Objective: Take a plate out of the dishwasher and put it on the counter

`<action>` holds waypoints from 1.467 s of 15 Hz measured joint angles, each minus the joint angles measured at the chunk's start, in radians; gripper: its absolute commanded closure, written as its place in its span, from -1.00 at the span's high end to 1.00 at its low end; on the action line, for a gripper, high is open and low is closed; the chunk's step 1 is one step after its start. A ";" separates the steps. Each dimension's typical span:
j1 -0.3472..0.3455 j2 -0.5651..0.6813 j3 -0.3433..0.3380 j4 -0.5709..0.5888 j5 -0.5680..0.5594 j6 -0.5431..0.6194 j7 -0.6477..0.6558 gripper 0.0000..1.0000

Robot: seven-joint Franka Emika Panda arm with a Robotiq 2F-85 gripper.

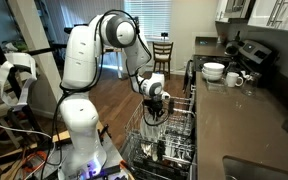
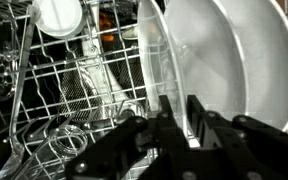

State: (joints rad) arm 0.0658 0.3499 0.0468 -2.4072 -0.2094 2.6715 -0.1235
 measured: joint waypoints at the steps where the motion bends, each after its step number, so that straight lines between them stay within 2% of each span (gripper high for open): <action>1: -0.001 0.000 0.001 0.000 0.007 0.001 -0.008 -1.00; 2: -0.002 0.000 0.006 0.000 0.014 0.002 -0.017 -0.94; 7: -0.014 0.002 0.027 0.000 0.049 -0.010 -0.064 -0.95; 12: -0.039 -0.032 0.052 0.016 0.098 -0.103 -0.139 -0.95; 18: -0.036 -0.192 0.055 0.024 0.118 -0.311 -0.152 -0.95; 22: -0.013 -0.324 0.056 0.026 0.114 -0.411 -0.152 -0.95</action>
State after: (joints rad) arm 0.0523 0.0263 0.1033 -2.3812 -0.0956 2.2604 -0.2754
